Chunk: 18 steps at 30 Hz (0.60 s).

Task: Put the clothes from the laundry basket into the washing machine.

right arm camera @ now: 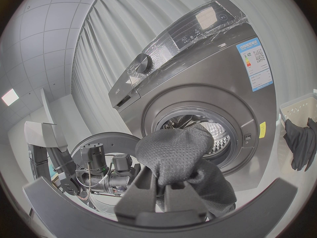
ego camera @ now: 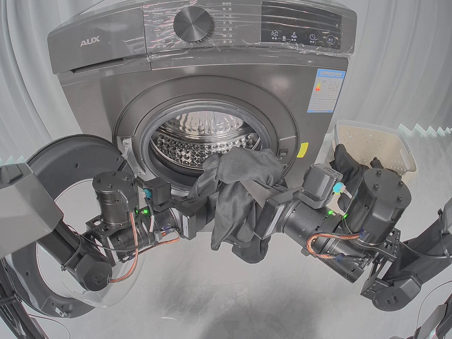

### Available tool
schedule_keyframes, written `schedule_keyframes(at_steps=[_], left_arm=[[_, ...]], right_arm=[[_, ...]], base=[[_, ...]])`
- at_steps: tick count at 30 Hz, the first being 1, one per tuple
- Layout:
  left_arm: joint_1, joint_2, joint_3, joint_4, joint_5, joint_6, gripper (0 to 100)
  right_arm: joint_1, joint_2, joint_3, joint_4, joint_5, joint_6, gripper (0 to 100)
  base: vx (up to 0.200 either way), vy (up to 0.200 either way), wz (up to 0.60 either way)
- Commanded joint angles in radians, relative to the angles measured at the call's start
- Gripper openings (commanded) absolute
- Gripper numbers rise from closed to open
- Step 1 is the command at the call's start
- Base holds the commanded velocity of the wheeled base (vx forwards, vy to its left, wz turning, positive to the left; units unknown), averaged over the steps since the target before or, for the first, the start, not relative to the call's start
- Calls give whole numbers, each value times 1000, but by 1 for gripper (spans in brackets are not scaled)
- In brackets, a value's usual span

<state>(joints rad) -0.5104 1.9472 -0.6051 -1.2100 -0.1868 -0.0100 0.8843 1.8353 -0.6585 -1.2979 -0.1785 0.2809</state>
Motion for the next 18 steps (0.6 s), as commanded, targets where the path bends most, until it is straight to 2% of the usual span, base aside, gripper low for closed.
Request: schedule_keyframes(at_steps=[1,8,13,14,18], left_arm=[[-3,-11,28,-33,1,-1,0],[-39,-70,142,-141,7,-8,0],[-46,-133,194,-183,10,-10,0],[-46,-140,194,-184,10,-10,0],[-48,-157,182,-183,10,-25,0]], right_arm=[[1,4,8,0,2,-2,0],[-25,61,20,-4,16,-5,0],[-30,102,28,-52,19,-8,0],[-33,110,31,-55,19,-9,100],[-34,131,34,-55,21,-9,100]], base=[[0,0,0],[0,0,0],[0,0,0],[0,0,0],[0,0,0]])
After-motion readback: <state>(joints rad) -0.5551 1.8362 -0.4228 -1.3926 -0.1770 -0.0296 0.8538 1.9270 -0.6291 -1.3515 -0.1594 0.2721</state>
